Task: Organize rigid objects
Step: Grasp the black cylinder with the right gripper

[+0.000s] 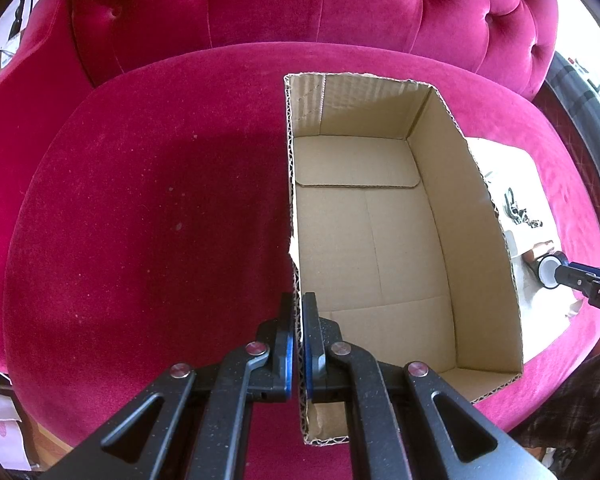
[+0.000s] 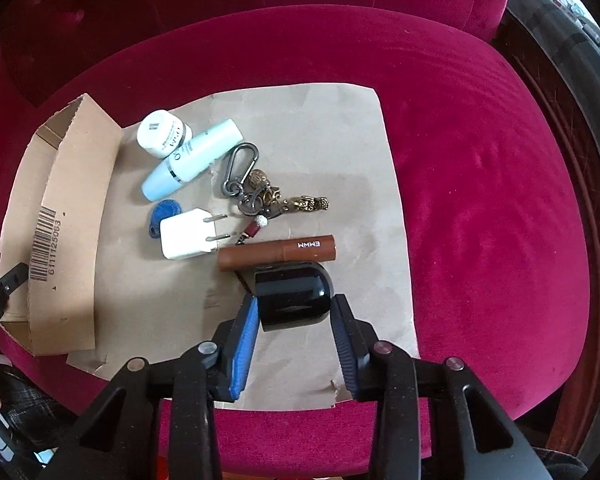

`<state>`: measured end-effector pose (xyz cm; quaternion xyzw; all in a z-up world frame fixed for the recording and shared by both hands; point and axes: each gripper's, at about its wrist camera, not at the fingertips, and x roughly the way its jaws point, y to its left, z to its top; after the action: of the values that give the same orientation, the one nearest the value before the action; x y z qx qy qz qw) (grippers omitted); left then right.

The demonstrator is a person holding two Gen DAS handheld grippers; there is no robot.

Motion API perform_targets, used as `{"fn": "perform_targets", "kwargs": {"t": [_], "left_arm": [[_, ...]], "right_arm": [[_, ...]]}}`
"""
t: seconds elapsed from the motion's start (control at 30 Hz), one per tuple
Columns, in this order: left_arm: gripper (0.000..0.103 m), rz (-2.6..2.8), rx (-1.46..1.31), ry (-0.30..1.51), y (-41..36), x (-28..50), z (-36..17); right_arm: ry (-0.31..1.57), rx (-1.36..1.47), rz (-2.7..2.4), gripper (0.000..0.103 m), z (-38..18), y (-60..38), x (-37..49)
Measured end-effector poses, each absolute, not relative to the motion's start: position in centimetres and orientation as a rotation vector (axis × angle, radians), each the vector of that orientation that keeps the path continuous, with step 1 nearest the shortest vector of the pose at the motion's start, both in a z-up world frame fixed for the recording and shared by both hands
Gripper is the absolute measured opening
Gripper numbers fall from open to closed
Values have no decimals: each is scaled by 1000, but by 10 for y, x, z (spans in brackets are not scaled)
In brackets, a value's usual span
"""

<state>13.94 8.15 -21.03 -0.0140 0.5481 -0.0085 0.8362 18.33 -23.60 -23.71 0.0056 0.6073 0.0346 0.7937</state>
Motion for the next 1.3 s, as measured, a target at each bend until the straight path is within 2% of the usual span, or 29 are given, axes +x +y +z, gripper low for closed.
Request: {"fn": "perform_targets", "kwargs": {"t": [0.07,0.1,0.13,0.17,0.47,0.77,0.9,0.93,0.97,1.07,1.3], "left_arm": [[3,-18,-30,1160,81,139,-210],[3,-18,-34,1161,82,140,-210],[3,-18,-35,1162,82,140,-210],[3,-18,-40,1163,83,140,-210],[3,-17,-38,1164,82,141,-211],[3,-17,-33,1166,80,140,-211],[3,-16,-35,1166,80,140,-212],[3,-16,-35,1166,80,140,-212],[3,-16,-33,1166,80,140,-212],[3,-16,-35,1166,80,139,-212],[3,-16,-39,1171,80,141,-214]], "right_arm": [[1305,12,70,32,-236,-234,182],[1299,10,69,25,-234,-234,182],[1294,6,66,11,-233,-232,183],[1290,1,63,4,-231,-232,183],[1313,20,71,0,-238,-231,186],[1303,1,57,1,-227,-236,182],[1306,0,61,10,-225,-235,181],[1303,-1,58,25,-224,-235,182],[1297,0,55,46,-227,-235,184],[1268,6,45,76,-223,-237,184],[1302,42,10,76,-236,-248,200]]}}
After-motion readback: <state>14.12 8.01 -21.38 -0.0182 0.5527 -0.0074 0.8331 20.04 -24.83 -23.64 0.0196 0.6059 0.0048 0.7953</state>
